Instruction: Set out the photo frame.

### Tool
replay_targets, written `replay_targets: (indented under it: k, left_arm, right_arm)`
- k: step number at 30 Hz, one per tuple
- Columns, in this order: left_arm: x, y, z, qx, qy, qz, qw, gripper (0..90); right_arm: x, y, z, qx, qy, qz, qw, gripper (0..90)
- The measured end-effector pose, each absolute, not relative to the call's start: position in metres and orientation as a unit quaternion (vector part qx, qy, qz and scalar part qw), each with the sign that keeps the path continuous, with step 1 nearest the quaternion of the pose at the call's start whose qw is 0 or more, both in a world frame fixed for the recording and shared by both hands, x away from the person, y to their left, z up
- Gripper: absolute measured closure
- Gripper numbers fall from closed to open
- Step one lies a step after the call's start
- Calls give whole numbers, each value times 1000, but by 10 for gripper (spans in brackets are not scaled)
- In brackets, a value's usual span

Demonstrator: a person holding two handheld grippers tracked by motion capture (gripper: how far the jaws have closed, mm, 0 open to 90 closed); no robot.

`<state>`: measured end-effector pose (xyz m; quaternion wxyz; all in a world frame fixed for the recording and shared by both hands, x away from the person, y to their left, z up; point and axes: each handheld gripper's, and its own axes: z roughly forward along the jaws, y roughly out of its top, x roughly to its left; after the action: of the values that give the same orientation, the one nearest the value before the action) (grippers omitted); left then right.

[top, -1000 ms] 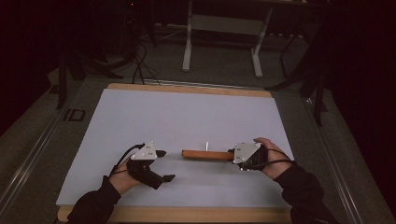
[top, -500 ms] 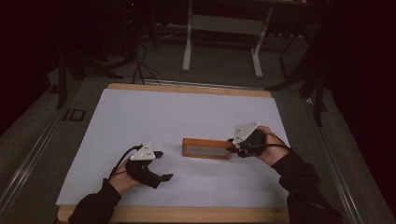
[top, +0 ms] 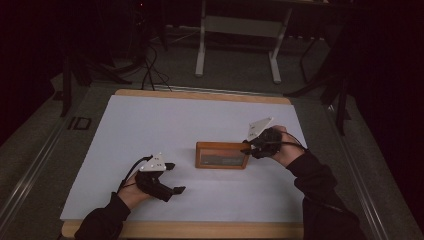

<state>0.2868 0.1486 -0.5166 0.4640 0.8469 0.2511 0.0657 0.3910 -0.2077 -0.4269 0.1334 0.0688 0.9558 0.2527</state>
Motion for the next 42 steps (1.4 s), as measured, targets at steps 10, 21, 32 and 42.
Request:
replay_targets:
  k: [10,21,32,42]
  left_arm:
    - [289,148,-522,850,254,53,459,84]
    - [288,148,-522,848,255,54,461,84]
    - [288,148,-524,851,252,51,458,84]
    - [288,147,-523,851,251,51,459,84]
  right_arm:
    - [410,-208,-430,81,955,261,118,616]
    - [419,-205,-436,99,955,248,128,555]
    - [424,-210,-438,132,950,256,122,508]
    - [426,-213,-438,144,946,261,129,452]
